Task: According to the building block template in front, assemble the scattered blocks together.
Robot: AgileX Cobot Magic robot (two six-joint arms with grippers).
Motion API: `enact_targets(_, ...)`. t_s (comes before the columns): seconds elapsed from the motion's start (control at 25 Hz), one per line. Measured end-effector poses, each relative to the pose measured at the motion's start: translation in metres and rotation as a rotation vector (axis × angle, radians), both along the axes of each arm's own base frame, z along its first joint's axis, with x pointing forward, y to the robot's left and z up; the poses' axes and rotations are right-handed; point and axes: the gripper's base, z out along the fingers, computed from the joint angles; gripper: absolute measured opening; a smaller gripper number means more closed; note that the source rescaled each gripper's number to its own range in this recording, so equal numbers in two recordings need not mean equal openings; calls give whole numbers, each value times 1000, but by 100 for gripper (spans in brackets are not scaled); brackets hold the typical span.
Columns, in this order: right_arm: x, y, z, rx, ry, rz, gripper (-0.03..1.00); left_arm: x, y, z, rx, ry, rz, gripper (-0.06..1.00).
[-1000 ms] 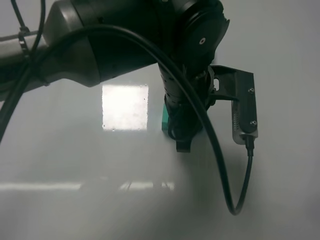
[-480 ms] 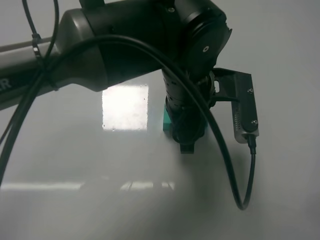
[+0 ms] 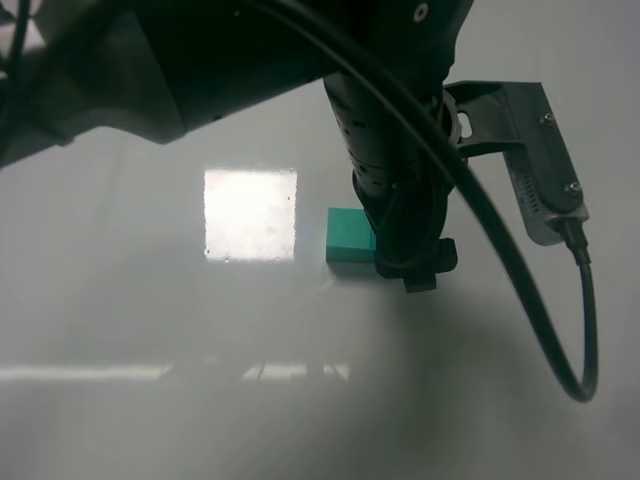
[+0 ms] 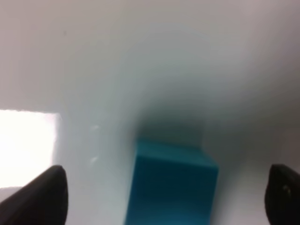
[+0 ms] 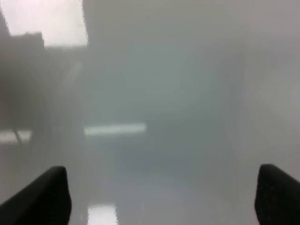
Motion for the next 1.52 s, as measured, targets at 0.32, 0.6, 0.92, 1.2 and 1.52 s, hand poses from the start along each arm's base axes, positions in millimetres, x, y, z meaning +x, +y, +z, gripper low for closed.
enact_targets(0.32, 0, 0, 0, 0, 0, 0, 87, -6, 34, 47, -263, 54, 236, 100)
enact_targets(0.6, 0, 0, 0, 0, 0, 0, 87, 26, 129, 89, -519, 118, 584, 100)
enact_targets(0.92, 0, 0, 0, 0, 0, 0, 87, 41, 280, 75, -568, 144, 1032, 96)
enact_targets(1.2, 0, 0, 0, 0, 0, 0, 87, 10, 369, 50, -606, 182, 1321, 92)
enact_targets(1.52, 0, 0, 0, 0, 0, 0, 87, -66, 378, 2, -606, 274, 1375, 88)
